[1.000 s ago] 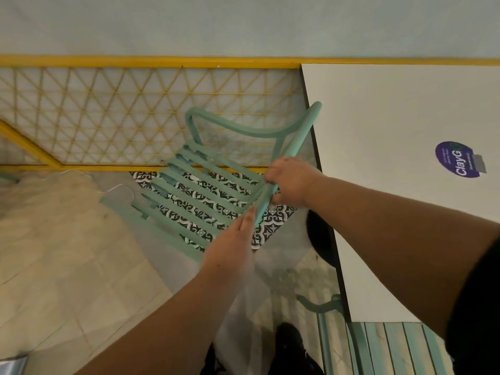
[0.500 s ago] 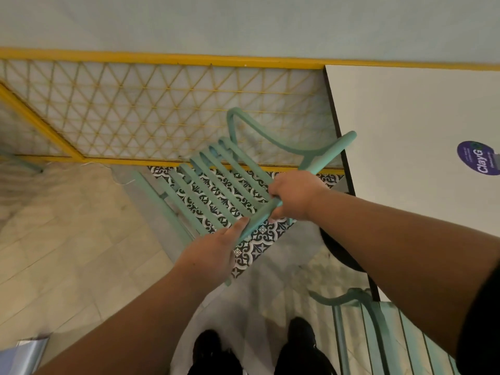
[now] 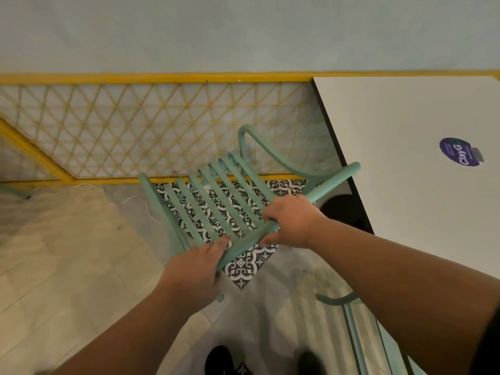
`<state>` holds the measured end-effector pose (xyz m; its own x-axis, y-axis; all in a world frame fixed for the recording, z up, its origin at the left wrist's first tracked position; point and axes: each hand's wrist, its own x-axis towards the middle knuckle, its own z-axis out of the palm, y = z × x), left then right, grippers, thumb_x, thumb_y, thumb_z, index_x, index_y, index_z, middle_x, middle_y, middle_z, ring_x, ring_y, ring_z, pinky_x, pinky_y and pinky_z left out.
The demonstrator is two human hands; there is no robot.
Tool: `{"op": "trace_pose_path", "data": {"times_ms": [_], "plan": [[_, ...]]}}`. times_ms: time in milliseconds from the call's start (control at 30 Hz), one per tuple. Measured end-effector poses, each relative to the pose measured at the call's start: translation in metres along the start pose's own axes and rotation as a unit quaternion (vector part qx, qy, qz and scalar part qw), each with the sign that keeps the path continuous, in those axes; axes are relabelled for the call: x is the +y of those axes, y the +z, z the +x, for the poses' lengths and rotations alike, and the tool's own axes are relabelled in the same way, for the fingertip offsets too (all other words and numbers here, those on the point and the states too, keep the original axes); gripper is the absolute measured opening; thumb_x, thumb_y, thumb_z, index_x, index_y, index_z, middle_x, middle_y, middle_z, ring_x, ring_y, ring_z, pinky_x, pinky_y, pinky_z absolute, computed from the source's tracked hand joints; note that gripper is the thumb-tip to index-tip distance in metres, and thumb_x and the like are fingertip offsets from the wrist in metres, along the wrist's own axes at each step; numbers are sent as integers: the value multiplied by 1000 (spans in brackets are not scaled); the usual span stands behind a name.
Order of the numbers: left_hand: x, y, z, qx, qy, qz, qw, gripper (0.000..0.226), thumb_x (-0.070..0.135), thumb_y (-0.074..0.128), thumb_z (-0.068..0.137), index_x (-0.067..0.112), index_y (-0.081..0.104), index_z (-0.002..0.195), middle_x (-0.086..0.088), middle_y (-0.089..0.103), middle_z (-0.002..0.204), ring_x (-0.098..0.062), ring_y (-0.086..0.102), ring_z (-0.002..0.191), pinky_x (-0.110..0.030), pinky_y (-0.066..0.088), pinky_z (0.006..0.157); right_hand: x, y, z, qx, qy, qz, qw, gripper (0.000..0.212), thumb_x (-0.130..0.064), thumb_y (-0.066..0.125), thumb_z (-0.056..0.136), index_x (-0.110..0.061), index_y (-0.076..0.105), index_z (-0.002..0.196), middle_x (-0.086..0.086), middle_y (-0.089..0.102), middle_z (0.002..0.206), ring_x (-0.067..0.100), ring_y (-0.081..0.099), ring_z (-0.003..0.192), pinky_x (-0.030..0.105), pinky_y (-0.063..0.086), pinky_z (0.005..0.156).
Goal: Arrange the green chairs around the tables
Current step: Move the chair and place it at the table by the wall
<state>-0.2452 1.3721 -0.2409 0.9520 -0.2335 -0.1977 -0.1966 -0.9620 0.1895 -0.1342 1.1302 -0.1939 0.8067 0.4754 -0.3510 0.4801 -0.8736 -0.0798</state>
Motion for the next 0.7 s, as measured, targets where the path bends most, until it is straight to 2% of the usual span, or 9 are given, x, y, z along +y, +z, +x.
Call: {"op": "trace_pose_path", "data": {"times_ms": [33,67,133,233,400,567,700], "plan": [[4,0,0,16,-23,6,1000,81,58,40,85,42,3,155,10,49,147,-19,51,124,-43,43,103,7,3,-4,5,1,23,1000,70,-91,56,67,-35,63,109,-12,57,102,16,53,100,42,42,99],[13,0,1,32,-54,3,998,87,67,39,80,42,2,156,9,38,158,-22,38,142,-51,28,116,16,5,-8,11,2,38,999,86,-96,50,64,-35,60,124,-11,58,115,18,51,113,45,37,108],[32,-1,10,63,-99,-22,993,97,80,34,77,44,-7,157,6,15,169,-26,9,155,-60,7,121,34,6,-11,39,14,48,998,109,-101,38,60,-34,48,145,-5,53,141,25,37,139,53,22,121],[60,2,33,80,-135,-45,987,104,91,26,74,44,-22,154,2,-9,170,-27,-11,155,-63,-4,120,67,3,-13,58,44,58,996,114,-101,33,63,-32,38,154,0,41,158,28,18,153,56,8,125],[61,12,53,55,-196,-11,979,113,98,18,67,39,-21,155,-3,-9,171,-32,-11,155,-67,1,120,116,-4,-7,60,67,47,995,114,-100,26,67,-28,39,154,6,38,161,34,10,155,57,8,124],[65,17,62,64,-211,18,975,117,104,8,61,40,-25,154,-1,-13,170,-32,-17,154,-66,-12,115,157,-7,19,79,66,21,995,122,-103,18,64,-25,33,157,9,33,163,34,1,156,58,6,124],[64,16,59,61,-212,36,975,119,105,3,59,39,-28,153,-3,-19,168,-33,-20,153,-65,-13,114,163,-2,42,63,51,-6,997,127,-106,8,61,-29,27,159,9,24,167,32,-4,156,58,4,124]]}}
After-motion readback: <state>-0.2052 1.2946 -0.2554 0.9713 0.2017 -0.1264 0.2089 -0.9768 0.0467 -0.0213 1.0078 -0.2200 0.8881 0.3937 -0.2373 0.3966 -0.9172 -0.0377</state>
